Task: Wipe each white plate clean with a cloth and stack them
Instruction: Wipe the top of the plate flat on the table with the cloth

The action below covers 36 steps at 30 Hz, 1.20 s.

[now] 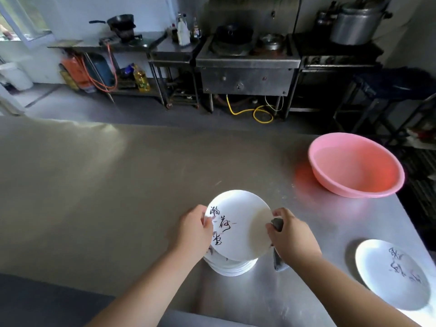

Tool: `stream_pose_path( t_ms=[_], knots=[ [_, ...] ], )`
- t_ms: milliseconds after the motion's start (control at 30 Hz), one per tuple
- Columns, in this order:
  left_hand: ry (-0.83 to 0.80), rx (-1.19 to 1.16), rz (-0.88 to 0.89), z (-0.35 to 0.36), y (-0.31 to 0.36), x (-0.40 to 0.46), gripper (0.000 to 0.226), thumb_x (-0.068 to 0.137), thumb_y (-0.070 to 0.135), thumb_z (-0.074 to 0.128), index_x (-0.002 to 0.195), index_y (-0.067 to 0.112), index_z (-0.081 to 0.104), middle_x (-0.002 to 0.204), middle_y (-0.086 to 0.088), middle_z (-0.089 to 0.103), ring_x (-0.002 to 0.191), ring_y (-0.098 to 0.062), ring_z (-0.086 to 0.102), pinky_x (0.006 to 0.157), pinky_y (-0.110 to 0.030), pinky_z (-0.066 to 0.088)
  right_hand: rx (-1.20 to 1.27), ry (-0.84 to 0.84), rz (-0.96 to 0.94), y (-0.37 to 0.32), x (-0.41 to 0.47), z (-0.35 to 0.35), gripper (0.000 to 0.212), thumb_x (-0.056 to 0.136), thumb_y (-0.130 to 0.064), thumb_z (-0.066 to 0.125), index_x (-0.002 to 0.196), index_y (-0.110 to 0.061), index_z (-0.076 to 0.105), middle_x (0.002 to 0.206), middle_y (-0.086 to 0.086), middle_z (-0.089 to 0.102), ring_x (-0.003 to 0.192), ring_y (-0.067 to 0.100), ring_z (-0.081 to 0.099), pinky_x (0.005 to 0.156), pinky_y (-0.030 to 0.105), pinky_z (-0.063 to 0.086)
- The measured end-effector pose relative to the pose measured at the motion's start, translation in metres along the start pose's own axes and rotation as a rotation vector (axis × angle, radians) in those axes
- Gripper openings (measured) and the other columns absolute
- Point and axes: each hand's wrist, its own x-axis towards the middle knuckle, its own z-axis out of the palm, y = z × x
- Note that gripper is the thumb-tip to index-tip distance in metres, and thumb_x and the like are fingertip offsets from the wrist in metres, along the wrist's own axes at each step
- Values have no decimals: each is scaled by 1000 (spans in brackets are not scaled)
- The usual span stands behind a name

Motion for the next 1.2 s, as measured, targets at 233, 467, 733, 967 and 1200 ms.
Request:
stream_pose_path(
  t_ms=[233, 467, 733, 967, 1200],
  knots=[
    [-193, -111, 89, 50, 69, -20, 27, 96, 17, 55, 109, 40, 54, 93, 16, 62, 85, -4, 59, 65, -23, 43, 67, 89, 79, 77, -13, -64, 23, 93, -39, 66, 112, -41, 53, 86, -18, 67, 82, 20, 65, 65, 31, 46],
    [-389, -44, 117, 147, 99, -60, 28, 94, 22, 46, 113, 42, 43, 93, 13, 66, 78, -12, 63, 55, -32, 44, 6, 7, 234, 182, -35, -81, 17, 96, -40, 61, 109, -41, 50, 74, -12, 72, 63, 9, 65, 55, 27, 44],
    [-506, -8, -54, 229, 70, -78, 37, 97, 20, 48, 120, 49, 47, 99, 17, 66, 87, -11, 65, 76, -39, 59, 9, -170, 382, 247, -37, -25, 32, 96, -32, 60, 128, -26, 57, 94, -3, 60, 92, 29, 60, 77, 32, 42],
    [-472, 74, -20, 248, 57, -72, 39, 100, 25, 52, 136, 40, 46, 113, 13, 68, 97, -17, 66, 84, -42, 59, -25, -185, 360, 258, -26, -11, 28, 97, -31, 55, 124, -24, 55, 91, 2, 60, 86, 32, 57, 75, 34, 42],
    [-452, 121, 105, 250, 32, -77, 60, 98, 38, 59, 153, 29, 38, 134, 3, 61, 117, -20, 59, 100, -43, 53, -198, 47, 18, 226, -30, -29, 11, 97, -23, 55, 106, -24, 50, 104, 1, 69, 81, 30, 58, 59, 33, 40]
  ],
)
